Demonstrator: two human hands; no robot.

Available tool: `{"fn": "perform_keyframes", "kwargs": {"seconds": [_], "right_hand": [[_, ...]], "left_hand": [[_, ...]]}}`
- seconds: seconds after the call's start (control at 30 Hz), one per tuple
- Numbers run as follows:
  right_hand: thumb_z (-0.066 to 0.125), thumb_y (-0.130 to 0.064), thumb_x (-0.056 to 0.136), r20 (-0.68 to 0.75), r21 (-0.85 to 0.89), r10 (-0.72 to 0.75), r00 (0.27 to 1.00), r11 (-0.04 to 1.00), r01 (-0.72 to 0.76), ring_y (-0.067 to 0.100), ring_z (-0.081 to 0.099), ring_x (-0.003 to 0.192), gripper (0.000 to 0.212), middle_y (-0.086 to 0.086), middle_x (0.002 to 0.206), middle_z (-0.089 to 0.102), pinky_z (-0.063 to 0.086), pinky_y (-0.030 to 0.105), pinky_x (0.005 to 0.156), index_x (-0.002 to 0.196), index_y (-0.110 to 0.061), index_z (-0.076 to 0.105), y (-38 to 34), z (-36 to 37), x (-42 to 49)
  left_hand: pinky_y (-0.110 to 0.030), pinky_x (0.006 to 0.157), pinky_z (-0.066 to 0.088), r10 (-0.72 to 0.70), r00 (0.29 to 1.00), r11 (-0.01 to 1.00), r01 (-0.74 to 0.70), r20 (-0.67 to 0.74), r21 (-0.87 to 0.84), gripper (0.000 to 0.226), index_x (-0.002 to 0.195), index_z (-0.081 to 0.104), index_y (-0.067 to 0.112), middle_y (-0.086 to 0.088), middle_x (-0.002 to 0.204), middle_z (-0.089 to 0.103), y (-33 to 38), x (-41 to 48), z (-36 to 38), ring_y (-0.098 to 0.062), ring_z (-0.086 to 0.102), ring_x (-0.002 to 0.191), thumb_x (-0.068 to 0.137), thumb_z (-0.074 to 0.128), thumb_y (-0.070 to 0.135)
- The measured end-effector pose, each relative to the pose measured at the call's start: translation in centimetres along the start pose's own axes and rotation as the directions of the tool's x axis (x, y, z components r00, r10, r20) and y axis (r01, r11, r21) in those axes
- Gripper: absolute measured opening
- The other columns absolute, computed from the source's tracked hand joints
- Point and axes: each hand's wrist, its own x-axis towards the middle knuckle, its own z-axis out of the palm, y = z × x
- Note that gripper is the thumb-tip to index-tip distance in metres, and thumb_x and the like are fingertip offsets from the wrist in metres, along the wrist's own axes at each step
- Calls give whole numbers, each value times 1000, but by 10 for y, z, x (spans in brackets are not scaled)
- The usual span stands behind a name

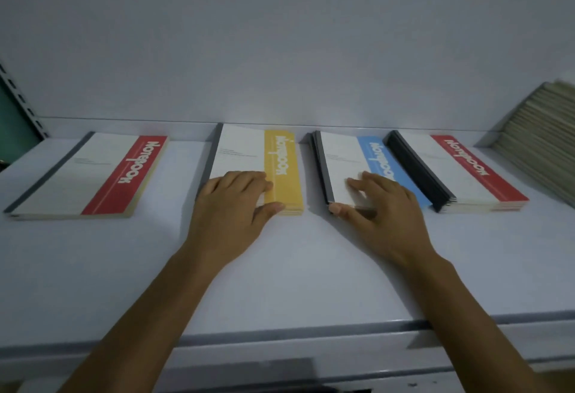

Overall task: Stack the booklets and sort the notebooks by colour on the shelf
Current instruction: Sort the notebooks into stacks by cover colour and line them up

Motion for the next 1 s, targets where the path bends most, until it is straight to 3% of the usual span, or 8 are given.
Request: {"fn": "perform_keyframes", "kwargs": {"seconds": [0.1, 0.27, 0.4, 0.53, 0.7, 0.83, 1.0], "right_hand": [[49, -73, 70, -45, 28, -12, 999, 1000, 14, 21, 48, 125, 78, 3, 132, 57, 31, 36, 104, 121, -17, 64, 2, 1, 3], [49, -79, 63, -19, 118, 29, 999, 993, -27, 12, 44, 123, 76, -10, 128, 53, 19, 24, 99, 116, -26, 62, 9, 4, 12], [47, -83, 65, -29, 117, 19, 999, 993, -16, 11, 45, 119, 75, -12, 123, 54, 19, 25, 98, 115, -27, 60, 9, 6, 12], [57, -69, 77, -61, 71, 1, 998, 997, 4, 14, 46, 120, 60, -7, 122, 57, 22, 33, 104, 117, -25, 60, 6, 6, 8], [60, -59, 82, -73, 108, -51, 996, 992, 59, 19, 46, 124, 56, 0, 126, 57, 22, 44, 110, 120, -19, 60, -4, -9, -4], [62, -46, 87, -133, 217, -122, 984, 965, 149, 20, 55, 110, 39, 2, 114, 64, 32, 37, 99, 110, -15, 65, -24, -13, -26], [59, -38, 91, -72, 301, -230, 971, 923, 241, 20, 57, 99, 27, 1, 107, 66, 41, 32, 89, 105, -16, 67, -57, -12, -54]], "left_hand": [[-35, 88, 41, 7, 1000, 1000, -7, -8, 7, 57, 110, 66, 20, 5, 120, 64, -1, 0, 3, -19, 58, 111, 88, 33, 60], [-35, 87, 41, -4, 1000, 999, 4, -4, 53, 57, 110, 65, 20, 6, 120, 63, 0, 1, 4, -18, 58, 110, 87, 33, 61], [-33, 92, 35, -4, 1000, 997, 3, 20, 71, 52, 115, 63, 20, 6, 123, 61, 3, 1, 0, -17, 54, 115, 91, 39, 59], [-37, 94, 37, 27, 1000, 993, -27, 9, 117, 33, 116, 62, 16, -2, 128, 59, 16, -4, -4, -22, 52, 118, 93, 54, 39], [-37, 105, 30, -25, 994, 993, 13, 106, 118, 41, 135, 47, 20, -1, 146, 40, 29, -21, -17, -20, 36, 133, 95, 50, 32], [-33, 111, 23, -103, 987, 989, 87, 126, 123, 44, 138, 43, 24, 3, 150, 34, 30, -47, -25, -16, 31, 136, 96, 46, 37], [-36, 111, 24, -170, 979, 977, 154, 110, 145, 45, 137, 45, 25, 4, 151, 33, 27, -70, -47, -17, 29, 138, 95, 47, 41]]}}
